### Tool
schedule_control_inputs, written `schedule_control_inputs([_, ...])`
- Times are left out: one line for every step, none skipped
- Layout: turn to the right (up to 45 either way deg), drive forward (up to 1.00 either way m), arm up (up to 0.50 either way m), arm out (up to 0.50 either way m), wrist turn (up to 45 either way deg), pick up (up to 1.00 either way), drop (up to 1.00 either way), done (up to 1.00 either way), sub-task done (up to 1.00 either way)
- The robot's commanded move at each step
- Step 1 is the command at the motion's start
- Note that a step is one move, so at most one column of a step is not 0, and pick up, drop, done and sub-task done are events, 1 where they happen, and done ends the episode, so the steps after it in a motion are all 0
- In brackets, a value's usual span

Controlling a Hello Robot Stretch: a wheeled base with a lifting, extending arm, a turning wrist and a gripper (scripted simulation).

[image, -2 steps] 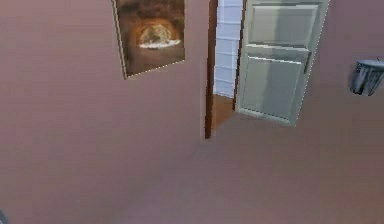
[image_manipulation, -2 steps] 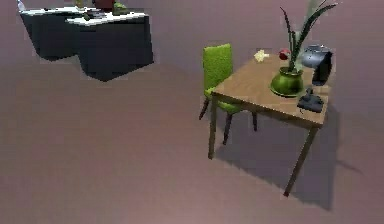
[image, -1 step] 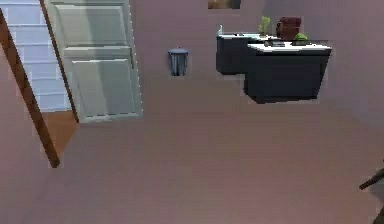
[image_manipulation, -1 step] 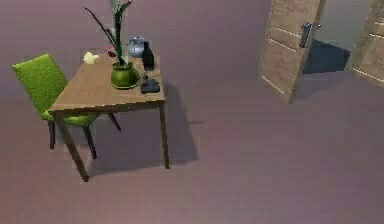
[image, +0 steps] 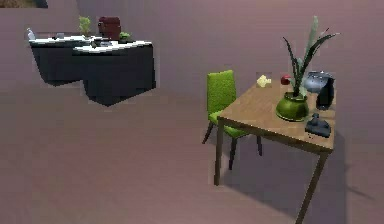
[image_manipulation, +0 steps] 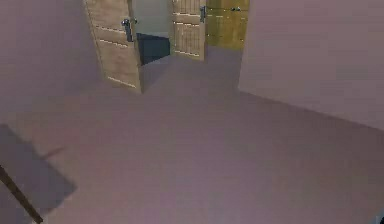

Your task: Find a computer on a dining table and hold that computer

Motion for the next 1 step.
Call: schedule_control_inputs([33.0, 0.00, 0.00, 0.00, 0.0, 0.00, 0.00, 0.00, 0.00])
